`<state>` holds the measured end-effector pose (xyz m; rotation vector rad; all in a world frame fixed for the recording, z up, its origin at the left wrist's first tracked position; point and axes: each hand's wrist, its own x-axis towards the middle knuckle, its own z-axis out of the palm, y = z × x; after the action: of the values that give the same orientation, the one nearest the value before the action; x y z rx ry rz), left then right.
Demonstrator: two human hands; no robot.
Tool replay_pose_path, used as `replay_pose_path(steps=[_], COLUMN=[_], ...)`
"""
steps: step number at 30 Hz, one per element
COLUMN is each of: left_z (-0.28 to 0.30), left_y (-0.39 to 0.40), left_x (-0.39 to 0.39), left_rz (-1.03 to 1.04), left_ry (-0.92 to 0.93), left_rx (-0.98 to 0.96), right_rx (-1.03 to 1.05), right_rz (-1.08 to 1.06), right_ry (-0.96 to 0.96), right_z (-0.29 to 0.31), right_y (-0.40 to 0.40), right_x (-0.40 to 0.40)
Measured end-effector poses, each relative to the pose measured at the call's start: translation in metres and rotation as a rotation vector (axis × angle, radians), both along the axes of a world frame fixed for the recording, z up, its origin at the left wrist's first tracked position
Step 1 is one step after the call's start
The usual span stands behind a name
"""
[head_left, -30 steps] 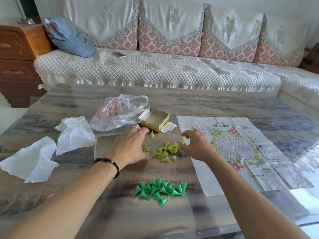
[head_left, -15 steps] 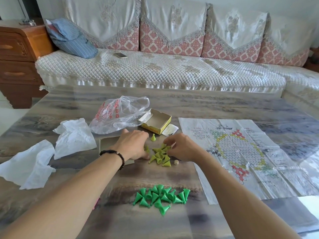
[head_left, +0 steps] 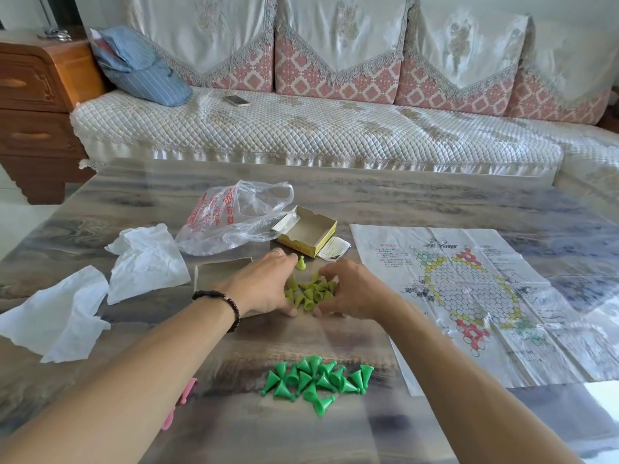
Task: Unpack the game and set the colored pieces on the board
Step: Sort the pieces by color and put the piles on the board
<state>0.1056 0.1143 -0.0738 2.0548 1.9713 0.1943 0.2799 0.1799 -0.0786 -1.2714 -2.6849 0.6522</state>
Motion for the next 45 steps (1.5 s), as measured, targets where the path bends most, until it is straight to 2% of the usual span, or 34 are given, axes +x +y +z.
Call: replay_pose_path(steps=[5,13,23,26,33,39,45], left_z=[-0.002,0.001,-0.001,0.008,0.016,-0.002,-0.022], left_y=[0.012,0.025,0.015,-0.004,-0.078,-0.159,-0.218], left_x=[-0.001,-0.014,-0.018,-0.020,-0.035,-0.065,-0.083], left_rz=[0.031,-0.014,0.016,0.012,0.055,0.162,0.219], left_ry=[-0.066,-0.026,-0.089,-0.097,-0.104,-0.109,-0.133], left_rx=[0.025,-0.114,0.018,0.117,0.280,0.295,0.188], right_rx=[-0.018,-0.050,-0.063,0.010,0.137,0.190,0.144], right_rz=[-0.054,0.000,-0.023,-0.003,0.053,0.162,0.270], right_ry=[0.058,0.003,0.079,0.055,0.145,0.194,0.171], right_z=[-0.002,0.004,0.005,0.012,0.022,0.012,-0.004], right_y=[0.010,0.017,0.011,0.001,-0.053,-0.106,-0.148], right_x=[-0.014,0.000,-0.010,-0.005,-0.016,-0.043,-0.069])
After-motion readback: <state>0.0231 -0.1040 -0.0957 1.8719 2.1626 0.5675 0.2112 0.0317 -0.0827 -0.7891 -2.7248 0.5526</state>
